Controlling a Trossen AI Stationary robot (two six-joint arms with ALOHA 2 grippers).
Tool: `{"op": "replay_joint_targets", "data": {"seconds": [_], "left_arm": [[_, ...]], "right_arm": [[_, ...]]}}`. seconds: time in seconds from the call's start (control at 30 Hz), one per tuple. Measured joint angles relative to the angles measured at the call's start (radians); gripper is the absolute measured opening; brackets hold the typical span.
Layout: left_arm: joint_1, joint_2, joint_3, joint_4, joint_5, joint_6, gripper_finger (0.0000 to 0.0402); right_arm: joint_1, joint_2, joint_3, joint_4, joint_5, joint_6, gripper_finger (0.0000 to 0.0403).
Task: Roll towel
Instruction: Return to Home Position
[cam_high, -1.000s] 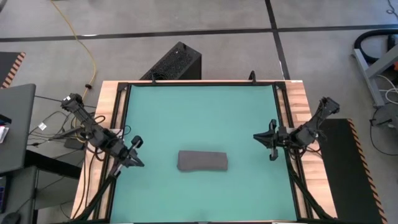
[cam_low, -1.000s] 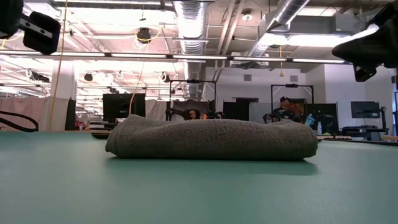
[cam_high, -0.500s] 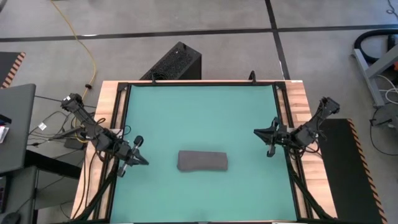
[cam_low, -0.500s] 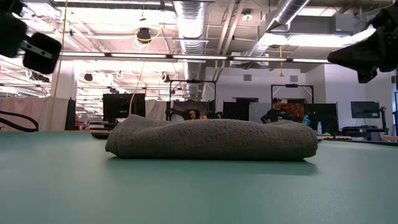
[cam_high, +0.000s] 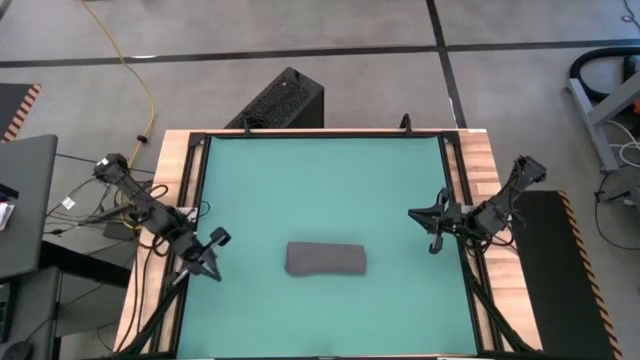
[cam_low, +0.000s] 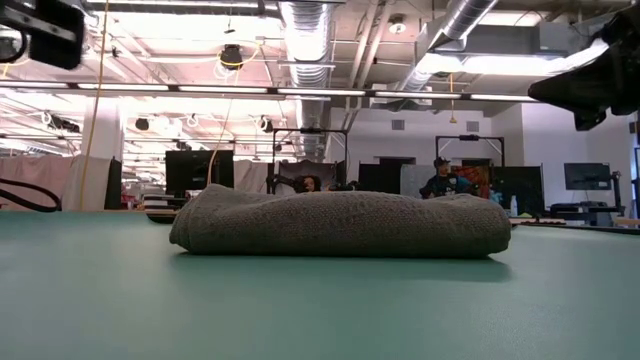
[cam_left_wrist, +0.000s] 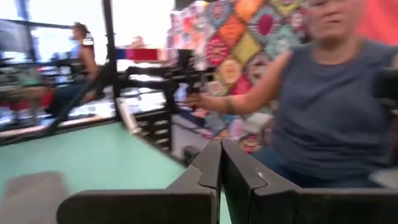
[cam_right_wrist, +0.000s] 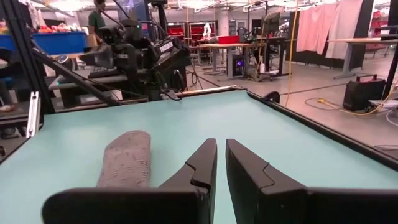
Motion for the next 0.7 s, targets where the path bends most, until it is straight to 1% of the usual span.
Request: {"op": "replay_joint_targets", "data": {"seconds": [0.17,0.27,0.37,0.4,0.47,0.53,0.63,0.67,0.7], "left_arm": [[0.164,-0.001,0.0,-0.066,0.014,-0.032,0.0],[0.268,-0.001,0.0,-0.082,0.105,-0.074,0.0],[0.353,-0.001,0.0,-0.121,0.221,-0.124,0.0],[0.378,0.0,0.0,-0.146,0.247,-0.132,0.0],[0.42,-0.001,0.0,-0.183,0.267,-0.125,0.0],[0.451,-0.001,0.0,-0.224,0.257,-0.073,0.0],[0.484,0.0,0.0,-0.255,0.159,-0.028,0.0],[0.491,-0.001,0.0,-0.252,0.127,-0.026,0.0],[0.497,-0.001,0.0,-0.25,0.101,-0.025,0.0]], "right_arm": [[-0.001,0.0,0.0,0.001,0.0,0.042,0.0061],[-0.001,0.0,0.0,0.001,0.0,0.045,0.0061],[-0.003,0.0,0.0,0.001,0.0,0.036,0.0061],[-0.006,0.0,0.0,0.001,0.001,0.024,0.0061],[-0.015,0.0,0.0,0.001,0.004,0.014,0.0061],[-0.024,0.006,0.0,0.002,0.006,0.003,0.0061],[-0.027,0.023,0.0,0.003,-0.006,-0.001,0.0061],[-0.026,0.031,0.0,0.008,-0.03,0.008,0.0061],[-0.026,0.039,0.0,0.016,-0.082,0.008,0.0061]]}}
